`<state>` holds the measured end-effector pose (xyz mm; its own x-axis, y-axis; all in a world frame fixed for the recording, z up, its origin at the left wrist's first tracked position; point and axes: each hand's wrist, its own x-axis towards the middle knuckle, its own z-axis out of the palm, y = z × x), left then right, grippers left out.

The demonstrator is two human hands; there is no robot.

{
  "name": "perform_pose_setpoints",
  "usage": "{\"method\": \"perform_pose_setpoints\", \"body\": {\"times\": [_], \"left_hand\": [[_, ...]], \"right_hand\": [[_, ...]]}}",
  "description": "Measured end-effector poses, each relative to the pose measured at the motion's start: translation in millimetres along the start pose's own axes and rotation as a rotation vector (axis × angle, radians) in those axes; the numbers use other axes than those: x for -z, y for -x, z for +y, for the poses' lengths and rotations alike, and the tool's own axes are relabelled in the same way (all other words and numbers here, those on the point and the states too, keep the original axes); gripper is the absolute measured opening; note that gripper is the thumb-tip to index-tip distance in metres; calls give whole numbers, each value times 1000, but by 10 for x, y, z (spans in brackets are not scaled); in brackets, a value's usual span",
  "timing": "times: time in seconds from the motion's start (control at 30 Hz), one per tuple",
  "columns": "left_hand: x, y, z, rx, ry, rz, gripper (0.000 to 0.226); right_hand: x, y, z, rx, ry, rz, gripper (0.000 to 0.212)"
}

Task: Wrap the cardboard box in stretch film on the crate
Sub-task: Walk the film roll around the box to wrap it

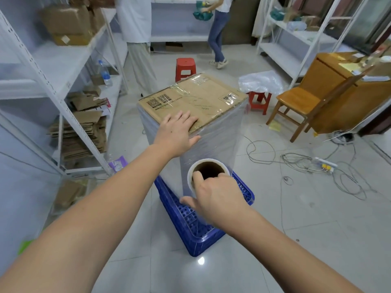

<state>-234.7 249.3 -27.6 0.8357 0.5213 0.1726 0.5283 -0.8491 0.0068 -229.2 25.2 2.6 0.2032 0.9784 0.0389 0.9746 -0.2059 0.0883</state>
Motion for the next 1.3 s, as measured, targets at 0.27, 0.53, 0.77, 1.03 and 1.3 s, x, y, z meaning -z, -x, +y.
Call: {"method": "perform_pose_setpoints", "body": {"times": [0.27,0.53,0.77,1.03,1.3], "left_hand": [[144,-59,-635,-441,136,-187,105],[-22,-173,-825,-642,11,-36,114],[-62,-190,-761,-643,-38,17,108],[63,-193,-847,-658,21,-83,117],[31,-155,-717,-639,-98,-29,106]], "right_hand": [[97,-232,-356,-415,-118,-194,15],[151,-232,-687,-724,-83,-183,38],[157,-277,-792,-818,-54,-165,33],[-15,-301,-810,-812,73,-26,46],[51,-145,-625,-622,-59,-77,38]]}}
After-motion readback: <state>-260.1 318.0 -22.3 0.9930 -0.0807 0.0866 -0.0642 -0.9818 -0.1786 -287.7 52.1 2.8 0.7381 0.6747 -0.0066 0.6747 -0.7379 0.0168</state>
